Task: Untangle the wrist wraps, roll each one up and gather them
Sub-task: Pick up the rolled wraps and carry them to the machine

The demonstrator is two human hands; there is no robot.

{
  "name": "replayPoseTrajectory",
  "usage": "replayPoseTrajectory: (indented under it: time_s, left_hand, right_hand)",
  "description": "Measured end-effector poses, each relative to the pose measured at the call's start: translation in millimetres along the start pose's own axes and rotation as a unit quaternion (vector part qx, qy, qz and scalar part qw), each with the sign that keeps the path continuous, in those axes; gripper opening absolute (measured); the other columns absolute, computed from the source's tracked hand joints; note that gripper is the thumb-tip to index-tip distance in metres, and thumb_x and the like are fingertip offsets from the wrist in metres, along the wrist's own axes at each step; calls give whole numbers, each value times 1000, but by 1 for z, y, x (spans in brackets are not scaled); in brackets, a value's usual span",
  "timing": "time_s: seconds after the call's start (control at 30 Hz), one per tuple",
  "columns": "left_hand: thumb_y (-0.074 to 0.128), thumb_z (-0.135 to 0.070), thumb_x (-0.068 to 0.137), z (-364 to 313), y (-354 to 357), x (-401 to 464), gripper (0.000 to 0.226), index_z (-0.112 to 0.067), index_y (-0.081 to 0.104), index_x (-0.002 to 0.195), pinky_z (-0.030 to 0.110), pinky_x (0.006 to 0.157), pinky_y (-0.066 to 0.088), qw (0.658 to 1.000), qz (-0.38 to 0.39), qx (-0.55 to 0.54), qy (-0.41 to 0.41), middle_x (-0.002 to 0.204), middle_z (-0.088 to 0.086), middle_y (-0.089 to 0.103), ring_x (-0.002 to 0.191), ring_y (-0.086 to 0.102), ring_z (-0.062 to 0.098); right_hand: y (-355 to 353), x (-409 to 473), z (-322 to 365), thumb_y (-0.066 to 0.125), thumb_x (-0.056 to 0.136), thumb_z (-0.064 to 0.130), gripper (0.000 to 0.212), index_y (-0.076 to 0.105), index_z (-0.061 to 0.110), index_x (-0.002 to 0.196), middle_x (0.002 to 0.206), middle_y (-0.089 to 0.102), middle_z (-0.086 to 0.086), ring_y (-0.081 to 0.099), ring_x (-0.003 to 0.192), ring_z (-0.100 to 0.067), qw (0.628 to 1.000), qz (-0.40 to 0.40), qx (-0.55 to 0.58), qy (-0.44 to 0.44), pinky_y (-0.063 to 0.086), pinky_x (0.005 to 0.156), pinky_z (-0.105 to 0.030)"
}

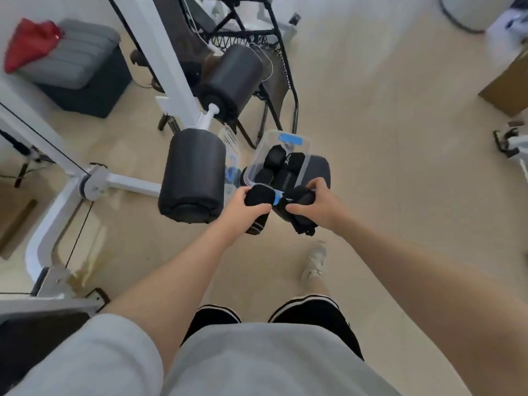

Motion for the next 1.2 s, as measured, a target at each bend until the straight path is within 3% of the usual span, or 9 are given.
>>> replayPoseTrajectory:
  time_s: [0.2, 0.37, 0.47, 0.6, 0.7, 0.8, 0.9, 1.03, 1.2]
  left_hand:
    - [63, -17, 85, -15, 29, 109, 48, -28, 31, 119, 28, 58, 51, 994, -65, -69, -54, 110, 3, 48, 85, 57, 18]
    - [70, -25, 83, -13, 57, 188, 59, -26, 35, 131, 45, 88, 53, 978, -152, -84, -117, 121, 4, 53, 106, 57, 25]
    - [69, -21, 84, -11, 60, 225, 69, -25, 30, 140, 43, 100, 45, 966, -212, -86, -121, 131, 3, 48, 119, 49, 24]
    - [70, -19, 83, 2, 72, 266, 81, -22, 22, 148, 38, 109, 35, 974, -200, -9, -109, 143, -4, 40, 131, 39, 17]
    - [67, -26, 85, 24, 84, 289, 79, -20, 21, 148, 36, 113, 27, 960, -156, 199, -122, 149, 1, 35, 137, 31, 21]
    - [54, -29, 93, 41, 92, 299, 76, -19, 7, 151, 36, 119, 12, 939, -121, 292, -139, 158, 1, 13, 144, 14, 22]
    - [45, -34, 97, 45, 93, 300, 76, -18, -6, 150, 38, 120, 4, 925, -104, 332, -154, 159, 4, -4, 146, 1, 25]
    - [44, -32, 98, 48, 97, 303, 77, -16, -12, 149, 40, 120, 3, 925, -82, 321, -189, 158, 8, -8, 146, -4, 28]
    - [43, -38, 97, 40, 87, 305, 75, -15, -5, 150, 37, 119, 3, 943, -44, 286, -163, 159, 6, -3, 146, 0, 24]
  right_hand:
    - [-35, 142, -4, 76, 75, 39, 59, 35, 25, 114, 93, 51, 9, 54, 82, -7, 995, 58, -80, -34, 44, 62, -18]
    - [-62, 259, -3, 84, 65, 32, 63, 36, 26, 106, 89, 51, 13, 58, 87, -16, 983, 131, -119, -50, 52, 78, -35]
    - [-62, 311, 8, 82, 66, 29, 64, 35, 27, 109, 92, 53, 7, 59, 84, -18, 957, 191, -200, -87, 54, 77, -43]
    - [-37, 353, 26, 75, 76, 30, 68, 34, 26, 130, 120, 55, -2, 47, 114, -24, 863, 240, -380, -232, 42, 95, -43]
    - [-1, 362, 28, 67, 83, 24, 67, 31, 25, 138, 144, 37, 3, 25, 136, -22, 768, 265, -454, -367, 23, 110, -39]
    - [36, 365, 1, 60, 88, 20, 67, 24, 25, 145, 156, 17, -1, 9, 145, -23, 667, 326, -528, -412, 7, 118, -41]
    - [50, 377, -13, 54, 93, 27, 72, 11, 22, 150, 159, 5, -3, -2, 147, -23, 640, 350, -560, -393, -4, 117, -41]
    - [60, 385, -18, 41, 98, 37, 75, -10, 22, 150, 158, -15, -7, -14, 145, -27, 564, 347, -636, -397, -13, 114, -45]
    - [65, 373, -11, 46, 94, 39, 77, -3, 24, 151, 159, -8, -8, -11, 145, -29, 590, 347, -630, -367, -19, 109, -47]
Point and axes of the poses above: each hand's wrist, its own x-axis towards the middle knuckle, its own y-axis out of the palm, z = x × y, the point moved 6 cm from there along x, towards the middle knuckle
